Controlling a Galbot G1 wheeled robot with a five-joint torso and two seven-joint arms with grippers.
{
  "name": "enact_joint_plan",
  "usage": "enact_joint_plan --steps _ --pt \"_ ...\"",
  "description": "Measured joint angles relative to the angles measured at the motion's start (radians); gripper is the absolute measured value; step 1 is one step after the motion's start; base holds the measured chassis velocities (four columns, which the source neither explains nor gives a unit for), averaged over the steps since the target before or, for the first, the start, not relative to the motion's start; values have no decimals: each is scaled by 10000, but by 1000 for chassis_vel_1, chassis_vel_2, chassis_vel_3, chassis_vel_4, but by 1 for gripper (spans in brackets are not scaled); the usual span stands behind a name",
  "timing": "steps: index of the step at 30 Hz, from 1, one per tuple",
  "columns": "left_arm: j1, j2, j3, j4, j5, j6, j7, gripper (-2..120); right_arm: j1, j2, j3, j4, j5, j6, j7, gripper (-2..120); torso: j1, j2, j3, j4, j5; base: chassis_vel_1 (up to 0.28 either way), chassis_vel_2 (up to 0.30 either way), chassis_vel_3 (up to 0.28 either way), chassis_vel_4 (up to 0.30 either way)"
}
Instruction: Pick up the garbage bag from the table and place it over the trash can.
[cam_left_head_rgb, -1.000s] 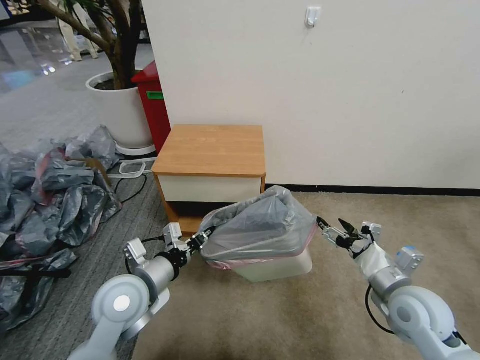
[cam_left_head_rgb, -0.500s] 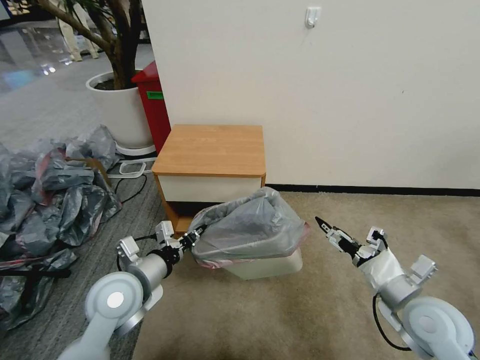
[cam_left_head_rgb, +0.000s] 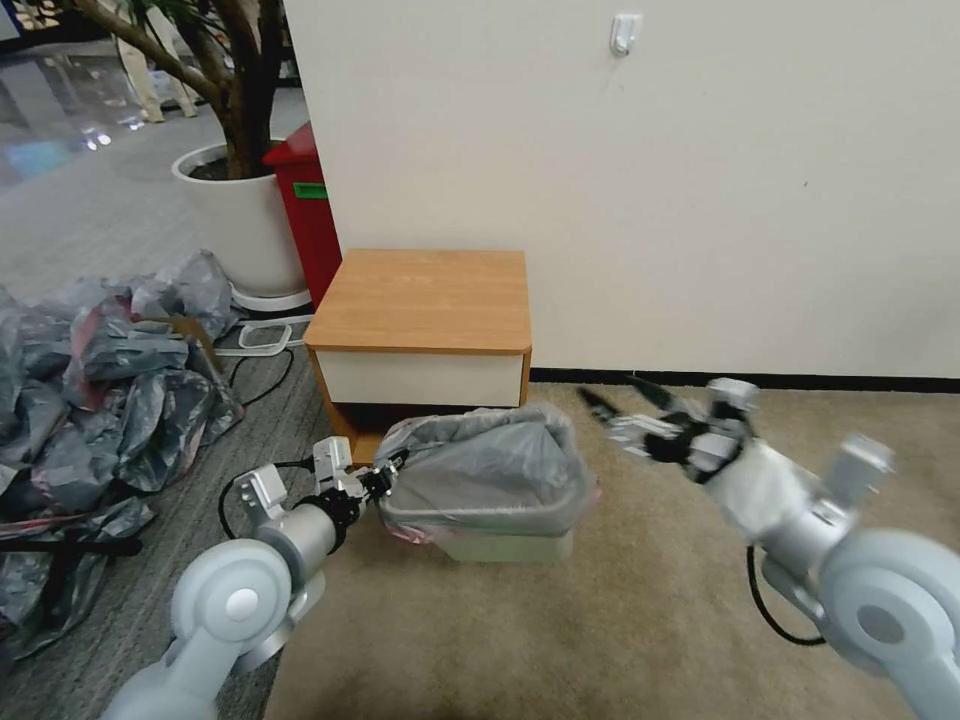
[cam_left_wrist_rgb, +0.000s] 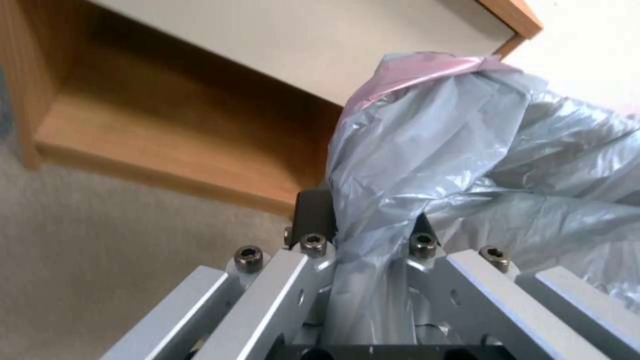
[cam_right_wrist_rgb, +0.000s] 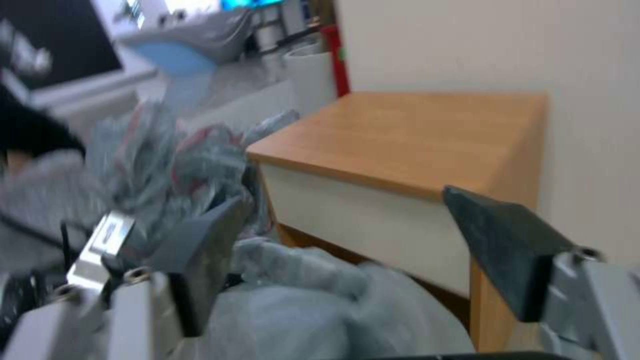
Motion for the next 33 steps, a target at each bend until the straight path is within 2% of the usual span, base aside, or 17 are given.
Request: enact_joint_plan --steps 1,2,3,4,5,6,10,11,14,15,18,19,21,32,33 --pt "-7 6 129 -75 341 0 -7 7 802 -324 -918 33 -342 -198 80 70 0 0 1 1 0 0 0 0 0" --pt "-7 6 129 -75 341 0 -7 7 802 -324 -918 33 -342 -198 80 70 0 0 1 1 0 0 0 0 0" --pt "-7 6 189 -98 507 0 -12 7 1334 -483 -1510 3 -513 -278 124 67 0 0 0 0 1 0 0 0 0" --pt "-3 -9 339 -141 984 -10 -15 7 2553 -721 -2867 -200 -782 -416 140 60 0 0 1 2 0 0 0 0 0" --pt "9 -22 389 -159 1154 -23 -15 7 3064 -774 -3454 -298 -869 -509 154 57 0 0 1 3 1 0 0 0 0" --pt "9 -22 389 -159 1154 -23 -15 7 3064 -774 -3454 -298 -869 -509 154 57 0 0 1 3 1 0 0 0 0" --pt "27 -54 565 -240 1818 -60 2 7 5266 -836 -6022 -724 -929 -1394 412 37 0 -1 1 2 0 0 0 0 0" --pt "27 -54 565 -240 1818 -60 2 7 5266 -836 -6022 -724 -929 -1394 412 37 0 -1 1 2 0 0 0 0 0" --pt "24 -50 682 -317 2334 -173 133 7 6441 -732 -7291 -1231 -779 -1868 657 24 1 -1 1 1 1 0 0 0 0" --pt "24 -50 682 -317 2334 -173 133 7 6441 -732 -7291 -1231 -779 -1868 657 24 1 -1 1 1 1 0 0 0 0" --pt "52 -56 739 -457 2637 -215 180 7 7351 -713 -8287 -1883 -763 -1899 789 8 0 -1 1 1 1 0 0 0 0" --pt "52 -56 739 -457 2637 -215 180 7 7351 -713 -8287 -1883 -763 -1899 789 8 0 -1 1 1 1 0 0 0 0" --pt "108 -77 742 -556 2725 -224 186 7 7819 -759 -8864 -2221 -762 -1900 792 0 0 0 0 1 1 0 0 0 0" --pt "213 -279 907 -814 3034 -221 189 6 8952 -1036 -10494 -2660 -679 -1888 1060 0 0 0 0 0 1 0 0 0 0" --pt "279 -408 1057 -867 3335 -217 212 6 9436 -1113 -10996 -2722 -474 -1884 1313 0 0 0 1 0 1 0 0 0 0"
